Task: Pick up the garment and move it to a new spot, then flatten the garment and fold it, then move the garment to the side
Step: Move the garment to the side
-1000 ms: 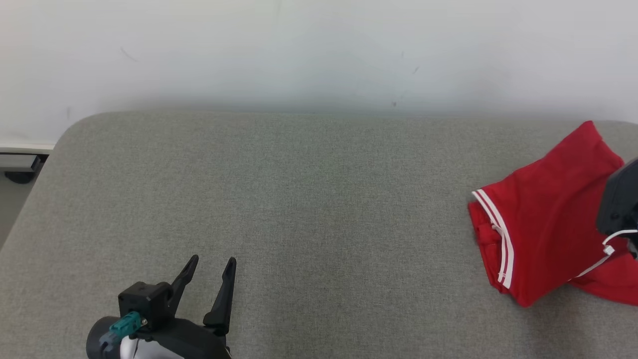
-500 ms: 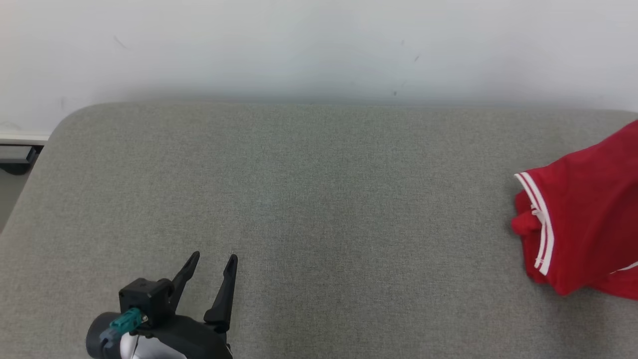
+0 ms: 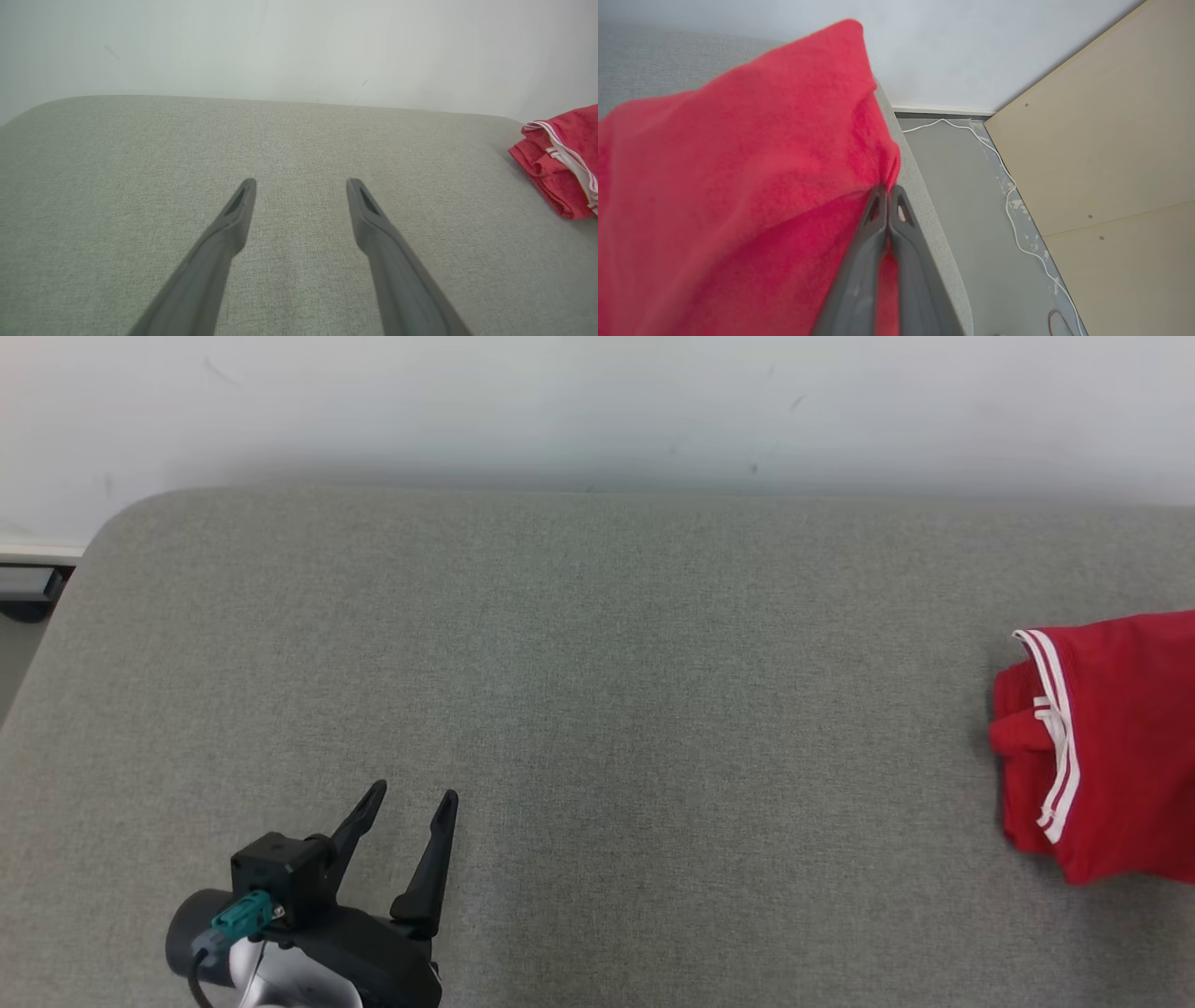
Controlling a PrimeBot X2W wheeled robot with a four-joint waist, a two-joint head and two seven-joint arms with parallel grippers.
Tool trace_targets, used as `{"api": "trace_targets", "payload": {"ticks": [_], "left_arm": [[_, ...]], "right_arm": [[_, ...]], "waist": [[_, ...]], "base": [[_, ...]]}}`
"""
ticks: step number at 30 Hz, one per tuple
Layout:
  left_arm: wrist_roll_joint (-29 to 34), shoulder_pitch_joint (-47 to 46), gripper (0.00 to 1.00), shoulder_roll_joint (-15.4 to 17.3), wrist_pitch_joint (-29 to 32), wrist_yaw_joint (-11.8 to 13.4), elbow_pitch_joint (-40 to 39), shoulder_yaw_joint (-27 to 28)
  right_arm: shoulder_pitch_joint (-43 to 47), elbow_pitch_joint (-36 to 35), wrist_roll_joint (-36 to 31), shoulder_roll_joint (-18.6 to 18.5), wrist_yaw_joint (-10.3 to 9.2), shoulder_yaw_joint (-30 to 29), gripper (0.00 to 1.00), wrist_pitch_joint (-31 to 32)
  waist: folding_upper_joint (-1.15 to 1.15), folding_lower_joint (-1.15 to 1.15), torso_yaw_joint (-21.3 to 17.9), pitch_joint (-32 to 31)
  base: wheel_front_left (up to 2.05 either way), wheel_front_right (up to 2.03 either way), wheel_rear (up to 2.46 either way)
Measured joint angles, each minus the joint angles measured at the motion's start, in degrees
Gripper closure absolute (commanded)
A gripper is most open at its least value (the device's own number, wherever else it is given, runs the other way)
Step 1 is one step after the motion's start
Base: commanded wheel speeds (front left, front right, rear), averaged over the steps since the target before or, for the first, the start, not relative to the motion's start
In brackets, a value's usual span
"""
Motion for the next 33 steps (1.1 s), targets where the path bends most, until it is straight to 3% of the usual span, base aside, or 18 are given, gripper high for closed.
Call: {"api": "trace_targets", "payload": {"ticks": [5, 6, 7, 10, 11, 12, 20, 26, 29, 31, 33], "left_arm": [[0.07, -0.14, 0.00, 0.49, 0.11, -0.07, -0.03, -0.18], [0.08, -0.27, 0.00, 0.51, 0.45, -0.07, -0.02, -0.18], [0.12, -0.53, 0.00, 0.51, 0.49, -0.08, -0.01, -0.23], [0.18, -1.08, 0.00, 0.47, 0.51, -0.23, 0.02, -0.38], [0.23, -1.09, 0.00, 0.45, 0.51, -0.53, 0.09, -0.49], [0.30, -1.08, 0.00, 0.44, 0.52, -0.52, 0.09, -0.55], [0.48, -1.09, 0.00, 0.43, 0.57, -0.52, 0.11, -0.75], [0.54, -1.15, 0.00, 0.51, 0.54, -0.58, 0.32, -0.82], [0.64, -1.94, 0.00, 0.43, -0.15, -0.68, 0.23, -0.66], [0.55, -2.52, 0.00, 0.40, -1.20, -1.02, 0.07, -0.08], [0.63, -3.25, 0.00, 0.67, -2.07, -1.13, 0.31, 0.20]], "right_arm": [[-0.19, 1.29, -1.35, 0.15, 0.01, -1.16, 1.00, -2.89], [-0.36, 1.83, -2.07, 0.29, 0.00, -1.40, 0.92, -3.49], [-0.47, 2.49, -2.76, 0.44, 0.01, -1.68, 0.64, -4.16], [-1.03, 4.75, -3.98, 1.89, 0.01, -3.07, 0.53, -4.63], [-1.02, 5.25, -4.48, 2.31, 0.01, -3.52, 0.31, -4.69], [-1.09, 5.98, -5.10, 2.68, 0.00, -4.10, 0.00, -4.87], [-1.66, 8.77, -9.23, 3.49, 0.01, -8.67, 0.00, -8.01], [-5.69, 11.17, -8.96, 3.87, 0.01, -8.24, 0.00, -13.68], [-7.25, 11.80, -4.54, 5.55, 0.02, -8.26, 0.00, -17.39], [-9.72, 12.09, 0.78, 8.53, 0.04, -10.29, 0.00, -20.02], [-11.86, 12.38, 4.15, 10.25, 2.35, -10.10, 0.00, -23.10]], "waist": [[0.00, 0.00, 0.55, 1.24], [0.00, 0.00, 0.67, 1.47], [0.00, 0.00, 0.80, 1.67], [0.00, 0.00, 1.21, 2.01], [0.00, 0.00, 1.36, 2.07], [0.00, 0.00, 1.49, 2.12], [0.00, 0.00, 1.68, 2.21], [0.00, -0.01, 1.12, 1.78], [0.00, -0.01, 0.85, 1.44], [0.00, -0.01, 0.65, 1.28], [0.00, 0.00, 0.38, 1.03]], "base": [[0.00, 0.00, 0.00], [0.00, 0.00, 0.00], [0.00, 0.00, 0.00], [0.00, 0.00, 0.00], [0.00, 0.00, 0.00], [0.00, 0.00, 0.00], [0.00, 0.00, 0.00], [0.00, 0.00, 0.00], [0.00, 0.00, 0.00], [0.00, 0.00, 0.00], [0.00, 0.00, 0.00]]}}
